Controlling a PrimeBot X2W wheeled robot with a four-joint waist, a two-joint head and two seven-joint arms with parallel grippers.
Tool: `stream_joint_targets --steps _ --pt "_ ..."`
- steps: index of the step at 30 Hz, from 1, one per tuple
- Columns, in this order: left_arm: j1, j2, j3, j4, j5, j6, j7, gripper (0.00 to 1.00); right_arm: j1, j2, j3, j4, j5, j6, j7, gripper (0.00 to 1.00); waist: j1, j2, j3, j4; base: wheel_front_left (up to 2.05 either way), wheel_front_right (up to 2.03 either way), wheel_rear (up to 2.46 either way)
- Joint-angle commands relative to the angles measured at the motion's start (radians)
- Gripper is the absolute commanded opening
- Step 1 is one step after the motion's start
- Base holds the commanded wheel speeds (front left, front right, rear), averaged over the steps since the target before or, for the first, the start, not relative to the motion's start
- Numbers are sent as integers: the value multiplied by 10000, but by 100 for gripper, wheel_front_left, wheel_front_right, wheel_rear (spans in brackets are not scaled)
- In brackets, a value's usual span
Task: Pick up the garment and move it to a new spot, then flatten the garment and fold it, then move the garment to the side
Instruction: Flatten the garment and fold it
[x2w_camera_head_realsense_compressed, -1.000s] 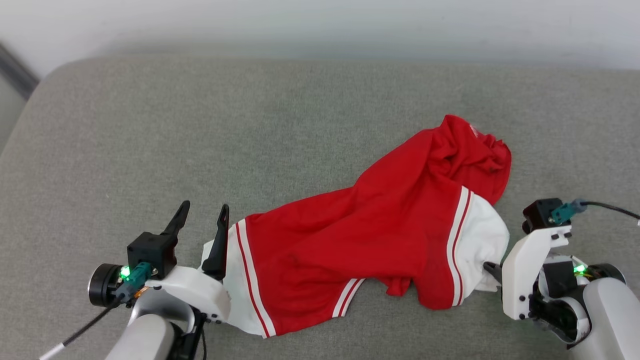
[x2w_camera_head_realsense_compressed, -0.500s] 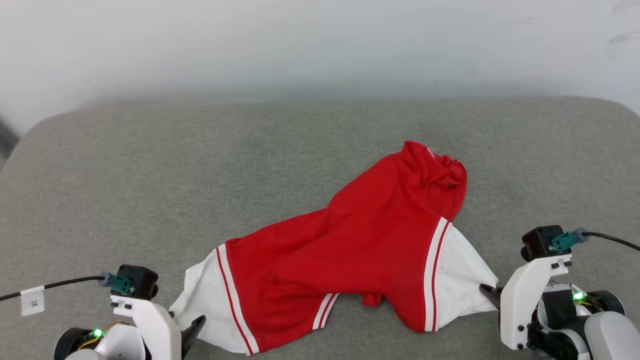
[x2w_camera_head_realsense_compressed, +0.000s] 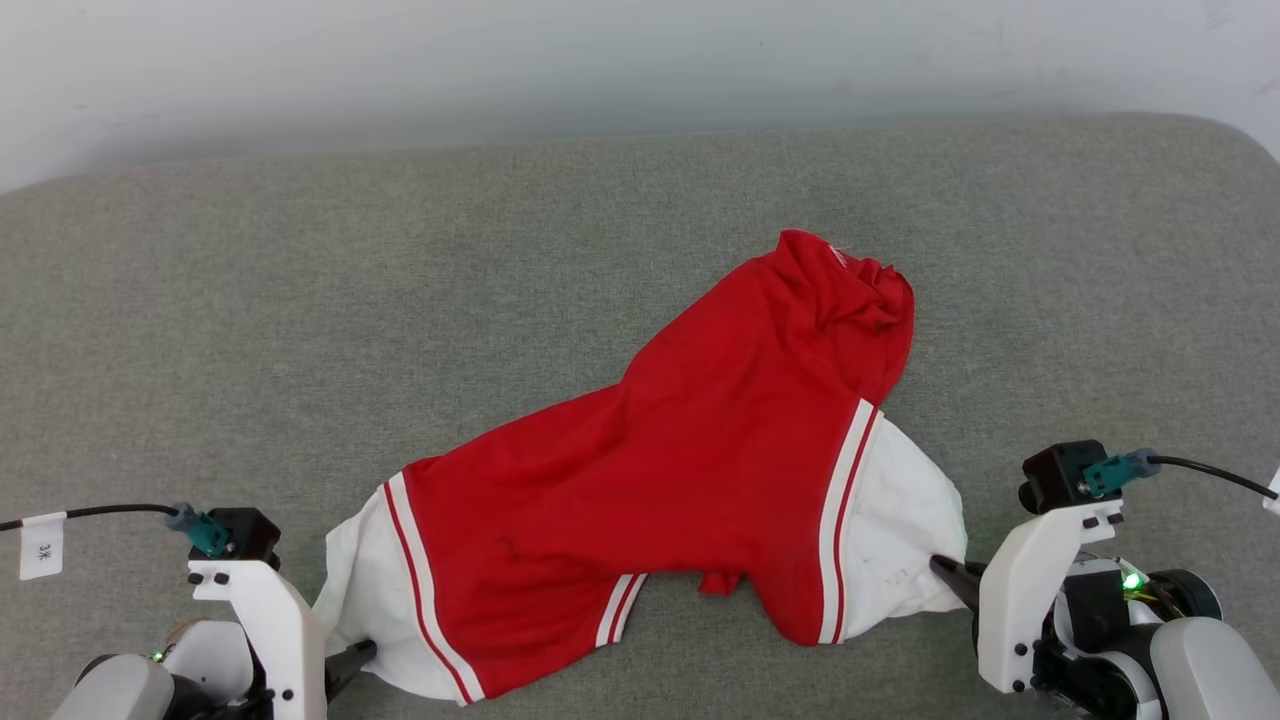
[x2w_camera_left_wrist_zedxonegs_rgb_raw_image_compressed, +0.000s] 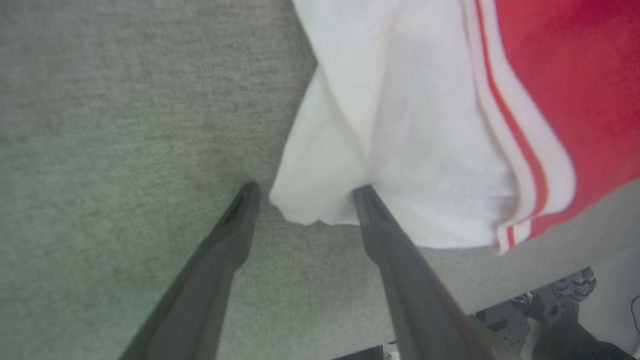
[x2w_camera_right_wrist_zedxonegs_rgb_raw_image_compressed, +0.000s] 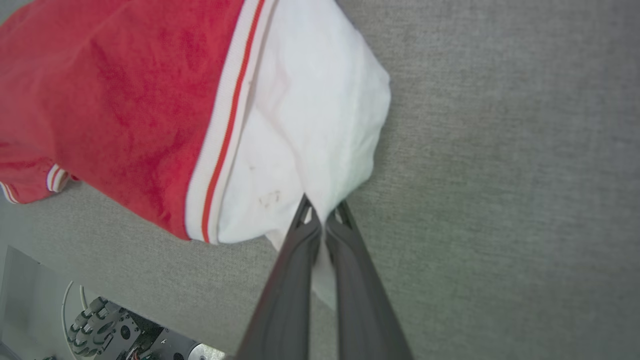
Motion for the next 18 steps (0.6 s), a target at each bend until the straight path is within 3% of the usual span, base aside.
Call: stream_joint_targets --steps 1,2,5,11,18 --pt "544 -674 -586 672 -120 -37 304 10 -127 40 -17 -19 31 21 -83 0 2 0 44 -23 0 0 0" --pt "556 -817 -658 749 -211 -104 382 0 -109 40 -33 5 70 21 -72 0 2 0 40 -19 0 0 0" --pt "473 -963 -739 788 -117 -248 73 0 -11 8 -98 21 130 21 -152 0 2 0 -29 35 0 0 0" --pt "121 -687 -490 534 415 -381 -1094 0 151 -133 -313 -121 171 21 -422 0 2 0 -490 244 0 0 0" --pt "-504 -222 -137 -833 1379 37 -2424 0 -206 -374 -559 -255 -138 21 -1087 0 2 0 -1231 412 0 0 0"
